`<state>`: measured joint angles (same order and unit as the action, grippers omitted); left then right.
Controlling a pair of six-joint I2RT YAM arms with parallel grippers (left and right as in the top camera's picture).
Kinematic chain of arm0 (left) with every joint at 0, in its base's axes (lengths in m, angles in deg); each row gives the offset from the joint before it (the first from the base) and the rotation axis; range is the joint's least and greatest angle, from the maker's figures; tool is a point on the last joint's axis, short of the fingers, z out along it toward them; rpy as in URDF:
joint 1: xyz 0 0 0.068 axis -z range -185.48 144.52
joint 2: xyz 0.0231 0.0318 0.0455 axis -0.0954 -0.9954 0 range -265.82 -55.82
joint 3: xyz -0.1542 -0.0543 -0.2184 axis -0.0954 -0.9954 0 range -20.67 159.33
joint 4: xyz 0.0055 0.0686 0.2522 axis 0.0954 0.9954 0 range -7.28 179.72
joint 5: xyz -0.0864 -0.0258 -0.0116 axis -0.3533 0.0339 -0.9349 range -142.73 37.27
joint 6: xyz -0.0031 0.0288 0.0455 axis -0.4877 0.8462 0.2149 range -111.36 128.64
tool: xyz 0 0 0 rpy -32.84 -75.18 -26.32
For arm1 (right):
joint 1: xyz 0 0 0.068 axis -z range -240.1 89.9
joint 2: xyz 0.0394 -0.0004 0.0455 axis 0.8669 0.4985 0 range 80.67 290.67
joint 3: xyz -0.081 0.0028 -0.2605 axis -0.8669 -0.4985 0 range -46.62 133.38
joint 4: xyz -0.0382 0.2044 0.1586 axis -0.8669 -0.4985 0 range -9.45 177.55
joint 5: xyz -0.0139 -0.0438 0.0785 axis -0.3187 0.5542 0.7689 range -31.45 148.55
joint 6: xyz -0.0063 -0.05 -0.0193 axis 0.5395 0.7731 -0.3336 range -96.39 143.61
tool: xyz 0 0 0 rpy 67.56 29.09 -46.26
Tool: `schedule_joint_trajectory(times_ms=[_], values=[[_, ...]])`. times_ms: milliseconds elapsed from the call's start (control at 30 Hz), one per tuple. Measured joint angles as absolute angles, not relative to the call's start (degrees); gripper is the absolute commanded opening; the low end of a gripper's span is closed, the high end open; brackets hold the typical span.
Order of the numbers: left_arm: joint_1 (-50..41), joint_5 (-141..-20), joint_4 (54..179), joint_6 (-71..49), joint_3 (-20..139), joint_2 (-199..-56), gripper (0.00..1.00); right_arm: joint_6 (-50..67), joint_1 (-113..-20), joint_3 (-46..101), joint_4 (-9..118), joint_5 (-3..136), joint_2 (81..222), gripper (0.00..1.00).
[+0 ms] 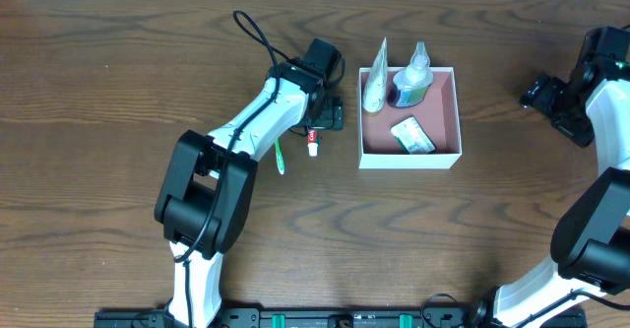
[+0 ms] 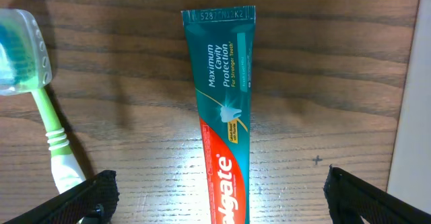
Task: Pack container
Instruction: 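Lower the left gripper and grasp the Colgate tube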
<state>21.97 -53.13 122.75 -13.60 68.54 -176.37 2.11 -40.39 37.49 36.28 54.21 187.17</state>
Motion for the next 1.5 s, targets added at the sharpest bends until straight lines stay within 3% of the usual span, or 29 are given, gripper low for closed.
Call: schedule_joint_trajectory(times_ms=[933,1000,1167,1300,1400,1500], values=[[22.01,-52.52,120.81,-13.42,68.62,-180.02,0.99,2.09,-40.39,37.49,36.28,54.23,187.17,0.99],[22.01,-52.52,120.81,-13.42,68.62,-180.02,0.92,2.09,-40.39,37.49,36.3,54.23,187.17,0.99],[22.01,-52.52,120.78,-13.62,68.62,-180.02,0.53,2.09,-40.39,37.49,36.3,54.21,187.17,0.99],[22.01,-52.52,120.78,-13.36,68.62,-180.02,0.43,2.09,-40.39,37.49,36.3,54.21,187.17,0.99],[22.01,-52.54,120.76,-13.53,68.62,-180.02,0.29,2.11,-40.39,37.49,36.3,54.21,187.17,0.99],[22.01,-52.5,120.7,-13.18,68.62,-180.02,0.26,2.09,-40.39,37.49,36.28,54.21,187.17,0.99]])
